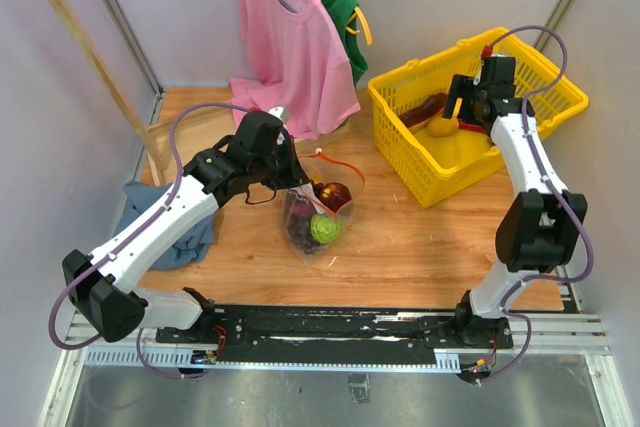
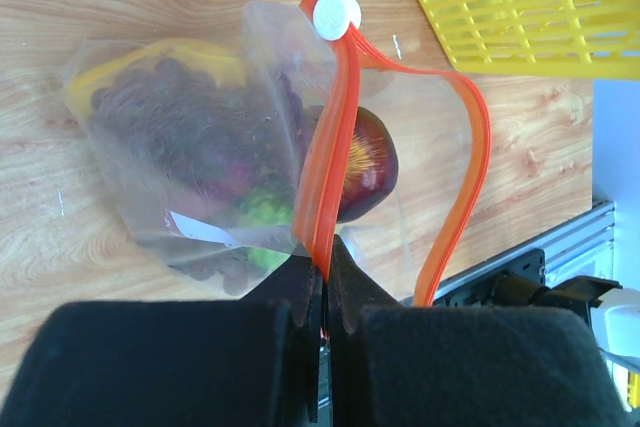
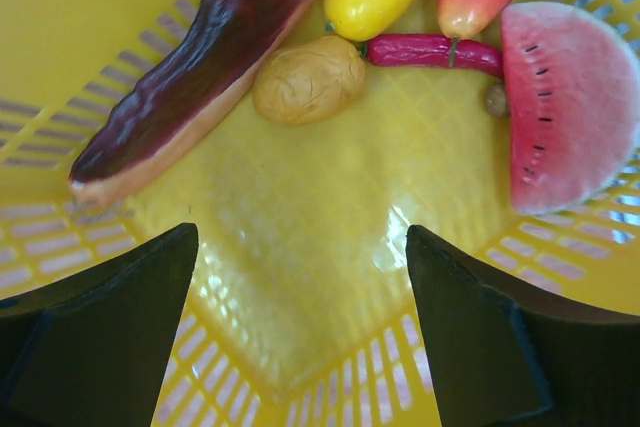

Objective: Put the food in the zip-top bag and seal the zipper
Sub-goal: Pick up the fake fruit from the bin.

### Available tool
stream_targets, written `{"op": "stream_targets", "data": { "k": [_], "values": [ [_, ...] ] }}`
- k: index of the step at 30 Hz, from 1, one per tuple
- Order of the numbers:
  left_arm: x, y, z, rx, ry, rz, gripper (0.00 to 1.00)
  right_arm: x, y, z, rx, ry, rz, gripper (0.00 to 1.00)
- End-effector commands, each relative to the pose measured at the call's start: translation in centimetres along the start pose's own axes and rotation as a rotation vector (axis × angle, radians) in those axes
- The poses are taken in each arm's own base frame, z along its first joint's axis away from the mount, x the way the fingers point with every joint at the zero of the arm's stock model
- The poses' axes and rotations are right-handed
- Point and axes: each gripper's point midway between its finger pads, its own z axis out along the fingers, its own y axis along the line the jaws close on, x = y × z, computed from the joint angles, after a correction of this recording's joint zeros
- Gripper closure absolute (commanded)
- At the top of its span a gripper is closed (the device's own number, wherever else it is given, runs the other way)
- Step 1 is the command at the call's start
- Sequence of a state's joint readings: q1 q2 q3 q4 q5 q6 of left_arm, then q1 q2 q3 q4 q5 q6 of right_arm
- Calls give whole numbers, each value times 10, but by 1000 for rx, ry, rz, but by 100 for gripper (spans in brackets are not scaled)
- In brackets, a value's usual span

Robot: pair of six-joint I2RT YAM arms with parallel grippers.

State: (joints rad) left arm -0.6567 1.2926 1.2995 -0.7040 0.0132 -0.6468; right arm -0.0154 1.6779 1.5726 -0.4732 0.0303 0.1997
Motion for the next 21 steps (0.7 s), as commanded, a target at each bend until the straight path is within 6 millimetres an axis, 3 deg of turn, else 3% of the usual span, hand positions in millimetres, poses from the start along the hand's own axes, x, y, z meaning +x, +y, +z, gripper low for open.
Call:
{"op": "stream_targets", "data": {
  "k": [1, 7, 13, 21],
  "values": [
    [-19, -17, -5, 78, -74, 27, 100, -3, -13, 44, 32, -35, 163, 14],
    [-17, -17, -3, 88, -70, 36, 100, 7, -7, 97, 16, -46, 276, 13],
    [-15, -15, -2, 80, -65, 40, 100, 25, -19, 135, 97, -44, 354, 15],
    [-10, -9, 1, 55, -46, 38, 100, 59, -28, 171, 154, 18, 388, 24]
  ]
}}
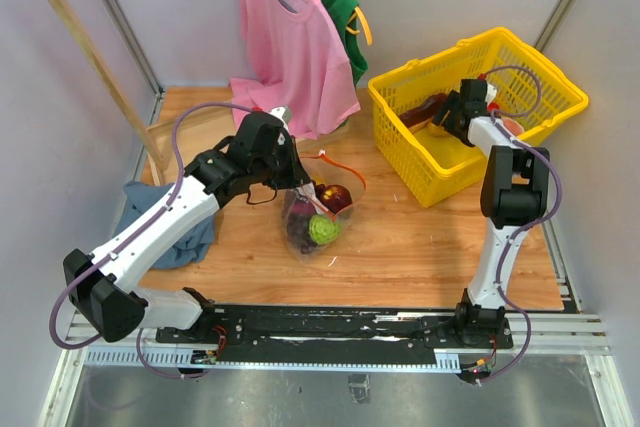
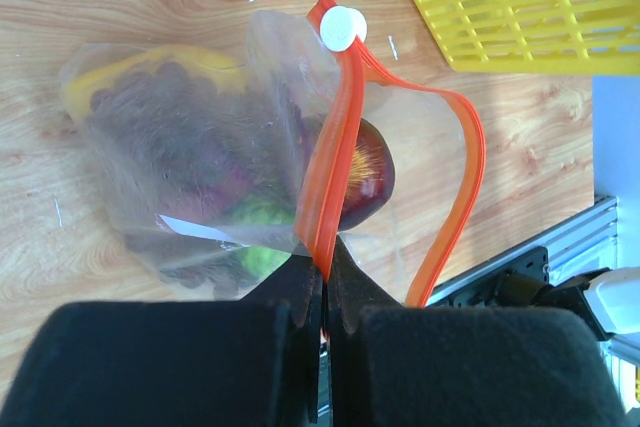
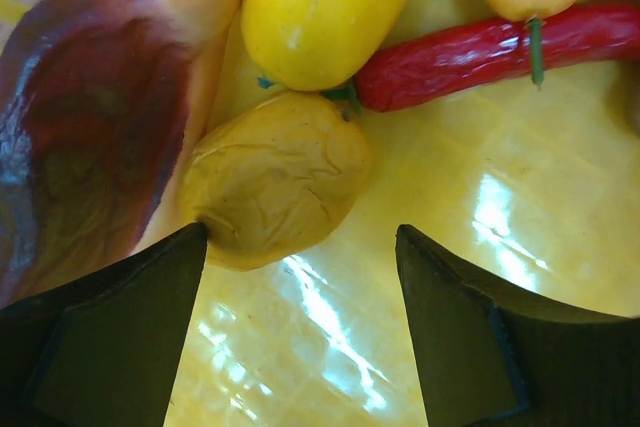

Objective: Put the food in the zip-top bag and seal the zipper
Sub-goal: Pick up the fake fruit from the bin.

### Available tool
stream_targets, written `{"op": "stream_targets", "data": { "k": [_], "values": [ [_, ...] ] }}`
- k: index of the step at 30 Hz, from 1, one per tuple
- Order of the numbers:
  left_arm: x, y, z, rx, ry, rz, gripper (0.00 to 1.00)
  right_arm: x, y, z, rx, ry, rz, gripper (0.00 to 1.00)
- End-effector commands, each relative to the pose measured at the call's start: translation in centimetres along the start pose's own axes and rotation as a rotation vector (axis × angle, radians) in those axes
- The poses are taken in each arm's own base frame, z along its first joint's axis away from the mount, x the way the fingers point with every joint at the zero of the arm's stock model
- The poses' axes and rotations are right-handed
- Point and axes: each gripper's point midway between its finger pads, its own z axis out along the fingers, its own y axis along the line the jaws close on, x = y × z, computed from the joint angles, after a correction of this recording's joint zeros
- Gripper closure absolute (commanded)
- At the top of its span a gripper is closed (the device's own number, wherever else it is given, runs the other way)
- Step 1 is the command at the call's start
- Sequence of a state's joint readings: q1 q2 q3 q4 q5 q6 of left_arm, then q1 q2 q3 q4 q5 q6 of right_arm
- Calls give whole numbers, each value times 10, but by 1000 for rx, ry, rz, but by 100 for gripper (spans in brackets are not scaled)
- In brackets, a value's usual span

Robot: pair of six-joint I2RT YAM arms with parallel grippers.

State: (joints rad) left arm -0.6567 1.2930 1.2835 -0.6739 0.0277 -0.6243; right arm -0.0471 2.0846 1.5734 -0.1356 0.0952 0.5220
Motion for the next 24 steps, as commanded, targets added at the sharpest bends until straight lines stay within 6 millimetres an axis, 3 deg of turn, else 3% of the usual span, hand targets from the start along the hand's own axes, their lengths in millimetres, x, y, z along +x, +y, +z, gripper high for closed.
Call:
{"op": "stream_targets", "data": {
  "k": [1, 9, 15, 18, 24],
  "values": [
    [-11, -7, -2, 34, -42, 14, 100, 1, -12, 21, 39, -13, 59, 24],
    [-11, -6, -4, 32, -45, 13, 100, 29, -12, 51, 3, 80, 121, 20],
    [-9, -5, -2, 24, -35, 12, 100, 22, -11, 51, -31, 40, 158, 19],
    [-8, -4, -1, 22, -32, 12, 100, 21, -16, 53, -25, 45, 161, 25],
    [-8, -3, -1, 21, -32, 14, 100, 16, -14, 40, -67, 51, 136, 59]
  ]
}}
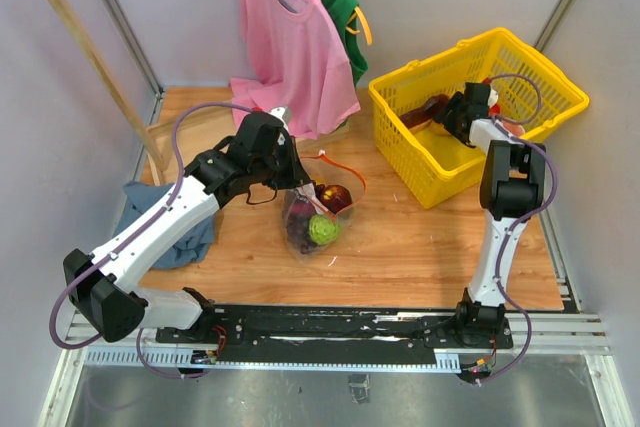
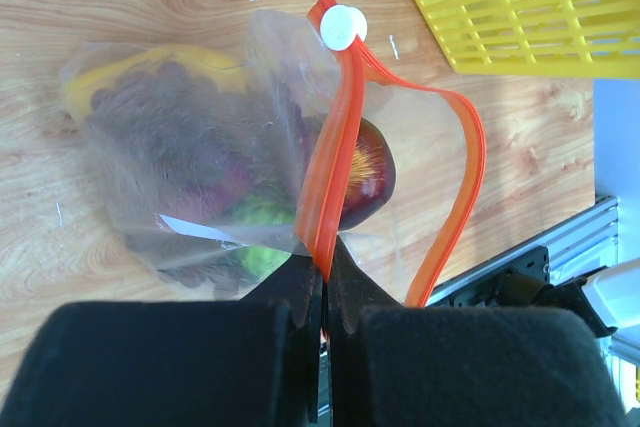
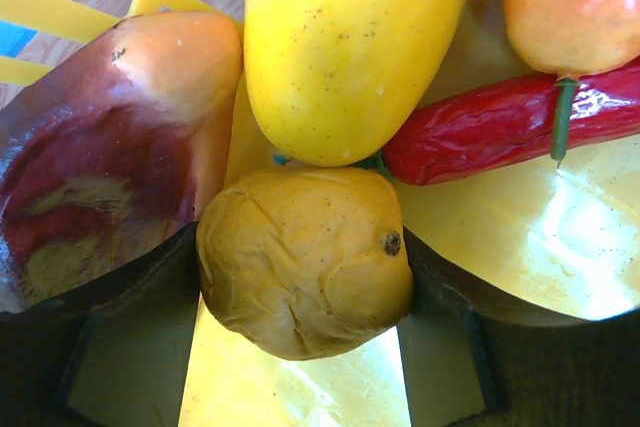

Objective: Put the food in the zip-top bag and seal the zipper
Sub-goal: Pick up the fake fruit from the bin.

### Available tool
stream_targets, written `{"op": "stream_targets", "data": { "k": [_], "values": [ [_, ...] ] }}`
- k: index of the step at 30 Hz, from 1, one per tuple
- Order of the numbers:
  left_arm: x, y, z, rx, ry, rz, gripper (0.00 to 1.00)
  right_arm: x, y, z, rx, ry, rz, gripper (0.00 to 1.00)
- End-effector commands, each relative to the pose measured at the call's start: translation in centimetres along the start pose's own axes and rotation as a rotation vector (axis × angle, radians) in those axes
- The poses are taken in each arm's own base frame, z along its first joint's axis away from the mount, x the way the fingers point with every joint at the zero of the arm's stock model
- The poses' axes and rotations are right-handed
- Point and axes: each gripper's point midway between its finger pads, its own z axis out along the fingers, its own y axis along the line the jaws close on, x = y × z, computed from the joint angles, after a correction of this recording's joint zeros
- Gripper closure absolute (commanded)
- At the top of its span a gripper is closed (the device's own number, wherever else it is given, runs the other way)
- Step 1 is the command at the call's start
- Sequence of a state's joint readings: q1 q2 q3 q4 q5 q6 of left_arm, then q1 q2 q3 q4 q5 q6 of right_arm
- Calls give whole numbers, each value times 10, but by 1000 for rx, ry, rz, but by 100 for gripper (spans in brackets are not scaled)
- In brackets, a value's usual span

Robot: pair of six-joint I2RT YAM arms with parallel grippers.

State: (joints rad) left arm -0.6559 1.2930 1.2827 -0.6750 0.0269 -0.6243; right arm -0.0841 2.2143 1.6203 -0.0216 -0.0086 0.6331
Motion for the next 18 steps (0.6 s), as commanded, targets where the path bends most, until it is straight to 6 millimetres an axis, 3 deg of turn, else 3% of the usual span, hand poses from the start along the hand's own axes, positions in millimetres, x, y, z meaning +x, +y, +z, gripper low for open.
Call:
{"op": "stream_targets", "data": {
  "k": [1, 5, 10, 18],
  "values": [
    [-9, -4, -1, 23, -32, 15, 100, 6, -17, -9, 6, 35, -15, 64],
    [-8, -3, 0, 20, -30, 15, 100, -6, -8, -34, -36, 16, -77, 76],
    [-11, 1, -1, 7, -46, 18, 100, -21, 8, -69, -93, 0, -150, 84],
    [-12, 0, 1, 14, -55, 14, 100, -46, 26, -141, -143, -36, -263, 87]
  ]
}}
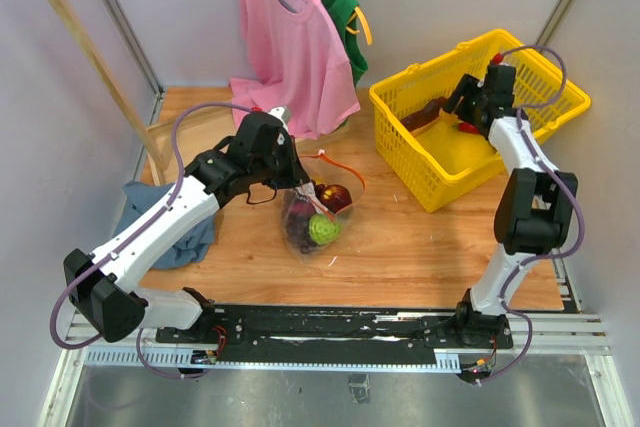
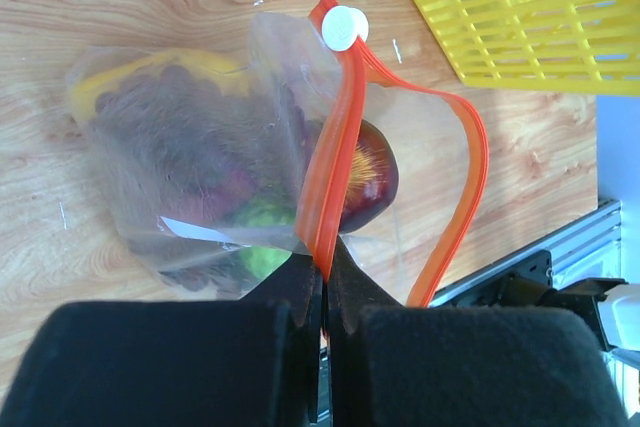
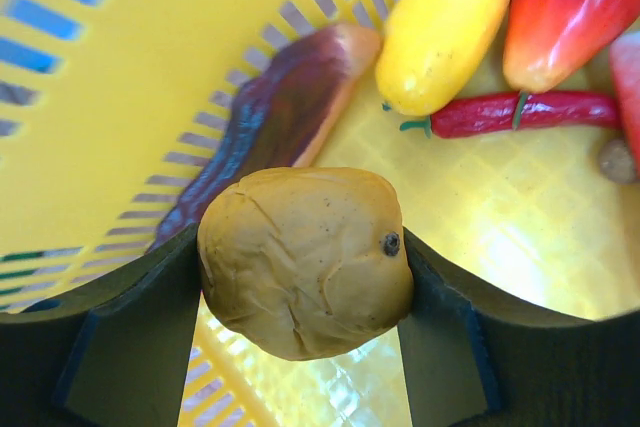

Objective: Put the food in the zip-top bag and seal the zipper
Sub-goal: Pick up the fake fruit from the bin.

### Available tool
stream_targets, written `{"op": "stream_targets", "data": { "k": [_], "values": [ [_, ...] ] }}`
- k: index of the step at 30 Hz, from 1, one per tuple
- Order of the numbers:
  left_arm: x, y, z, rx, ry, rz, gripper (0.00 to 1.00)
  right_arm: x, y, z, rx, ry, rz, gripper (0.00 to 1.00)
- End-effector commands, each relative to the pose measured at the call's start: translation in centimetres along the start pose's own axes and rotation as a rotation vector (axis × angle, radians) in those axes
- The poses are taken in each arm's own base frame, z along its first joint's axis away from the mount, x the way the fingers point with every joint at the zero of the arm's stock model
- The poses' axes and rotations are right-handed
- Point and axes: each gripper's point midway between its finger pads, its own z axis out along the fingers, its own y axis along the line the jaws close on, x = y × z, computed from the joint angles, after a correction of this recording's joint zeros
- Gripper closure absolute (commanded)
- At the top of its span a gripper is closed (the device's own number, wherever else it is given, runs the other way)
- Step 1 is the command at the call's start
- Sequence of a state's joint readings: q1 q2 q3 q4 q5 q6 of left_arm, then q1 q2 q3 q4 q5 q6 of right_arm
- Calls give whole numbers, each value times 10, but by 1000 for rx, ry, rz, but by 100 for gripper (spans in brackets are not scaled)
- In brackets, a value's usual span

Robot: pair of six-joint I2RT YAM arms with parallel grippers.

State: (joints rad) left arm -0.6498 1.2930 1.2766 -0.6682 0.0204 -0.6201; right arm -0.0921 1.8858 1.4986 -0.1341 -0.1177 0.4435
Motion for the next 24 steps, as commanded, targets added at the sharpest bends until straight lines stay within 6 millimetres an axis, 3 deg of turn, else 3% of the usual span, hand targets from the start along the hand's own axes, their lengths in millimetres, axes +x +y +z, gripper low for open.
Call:
{"op": "stream_targets", "data": {
  "k": [1, 8, 15, 20, 24],
  "values": [
    [-11, -3, -1, 21, -48, 14, 100, -12, 3, -44, -17, -2, -89, 88],
    [-13, -3, 0, 25, -54, 17, 100, -27, 68, -128, -161, -94, -203, 87],
    [-15, -2, -6, 23, -70, 19, 100, -23, 142, -212, -336, -205, -352, 87],
    [-15, 0, -9, 22, -81, 16, 100, 15, 199, -256, -533, -203, -464, 87],
    [-14, 0, -7, 25, -81, 8, 100, 62, 226, -273, -631, -171, -612, 86]
  ]
}}
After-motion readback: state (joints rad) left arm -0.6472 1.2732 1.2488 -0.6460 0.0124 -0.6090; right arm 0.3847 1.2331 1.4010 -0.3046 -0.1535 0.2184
